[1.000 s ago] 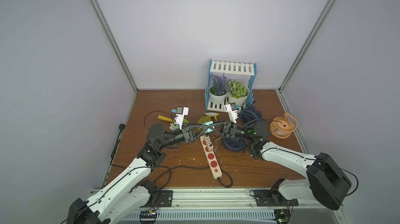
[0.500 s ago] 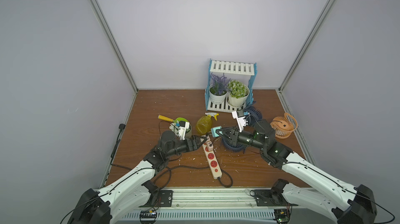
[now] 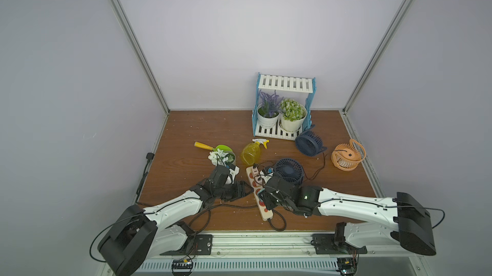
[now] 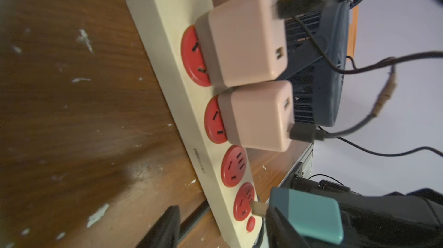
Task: Plug the desk fan into the power strip
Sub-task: Insert the plug into the socket.
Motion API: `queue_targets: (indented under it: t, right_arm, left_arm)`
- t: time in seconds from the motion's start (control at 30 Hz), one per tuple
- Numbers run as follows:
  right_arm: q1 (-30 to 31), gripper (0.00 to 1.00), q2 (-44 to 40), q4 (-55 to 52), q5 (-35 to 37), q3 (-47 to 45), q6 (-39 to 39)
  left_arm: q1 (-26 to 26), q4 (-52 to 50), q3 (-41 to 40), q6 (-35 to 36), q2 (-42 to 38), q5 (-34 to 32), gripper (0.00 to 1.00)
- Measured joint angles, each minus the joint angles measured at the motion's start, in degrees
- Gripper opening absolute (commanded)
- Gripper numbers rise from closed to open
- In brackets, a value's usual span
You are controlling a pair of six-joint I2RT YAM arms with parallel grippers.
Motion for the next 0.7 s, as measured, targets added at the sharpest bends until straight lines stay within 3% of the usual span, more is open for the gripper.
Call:
queue_targets:
  t: [0.3,0.7]
  right_arm:
    - [0.0,0.0,0.5,-0.4,8.4,0.2,2.8]
    - [0.2,0.0,3.8,0.3,7.0,1.0,3.8]
  left_arm:
    - [-0.3,1.8,0.3,0.3,5.2,1.8,0.47]
    - [-1.2,5.0,2.4,0.6,10.1,3.1,0.41]
